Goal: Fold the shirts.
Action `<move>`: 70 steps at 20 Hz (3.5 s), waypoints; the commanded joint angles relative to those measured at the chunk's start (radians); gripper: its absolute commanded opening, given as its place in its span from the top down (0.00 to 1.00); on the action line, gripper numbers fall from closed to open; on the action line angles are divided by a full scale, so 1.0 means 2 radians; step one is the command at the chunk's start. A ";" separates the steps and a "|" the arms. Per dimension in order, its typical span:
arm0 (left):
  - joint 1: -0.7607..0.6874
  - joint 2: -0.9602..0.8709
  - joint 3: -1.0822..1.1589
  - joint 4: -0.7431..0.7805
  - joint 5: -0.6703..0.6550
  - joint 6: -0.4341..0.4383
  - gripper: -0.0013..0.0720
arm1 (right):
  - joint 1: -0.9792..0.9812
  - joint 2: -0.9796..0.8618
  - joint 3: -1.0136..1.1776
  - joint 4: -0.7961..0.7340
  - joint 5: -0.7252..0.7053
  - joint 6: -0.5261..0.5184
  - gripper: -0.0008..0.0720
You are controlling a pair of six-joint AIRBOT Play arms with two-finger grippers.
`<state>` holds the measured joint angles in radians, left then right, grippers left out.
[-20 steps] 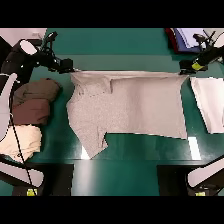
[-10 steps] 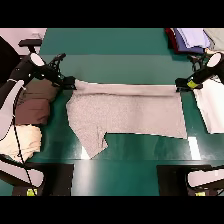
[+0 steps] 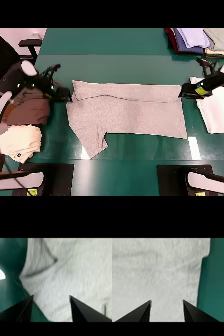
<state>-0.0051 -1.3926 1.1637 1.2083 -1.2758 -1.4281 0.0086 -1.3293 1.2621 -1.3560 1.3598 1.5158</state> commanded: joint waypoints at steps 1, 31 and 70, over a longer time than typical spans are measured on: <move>0.000 0.096 -0.148 -0.017 0.008 -0.006 0.27 | -0.014 0.089 -0.076 0.052 -0.008 -0.003 0.37; -0.049 0.193 -0.263 -0.159 0.080 0.032 0.95 | -0.264 0.083 -0.360 0.171 -0.055 -0.092 0.45; -0.049 0.035 -0.002 -0.029 0.112 -0.006 0.47 | -0.104 -0.156 0.105 0.193 0.037 -0.112 0.36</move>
<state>-0.1040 -1.3178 1.1217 1.1519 -1.0328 -1.4208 -0.1444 -1.6199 1.4433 -1.0416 1.3731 1.3598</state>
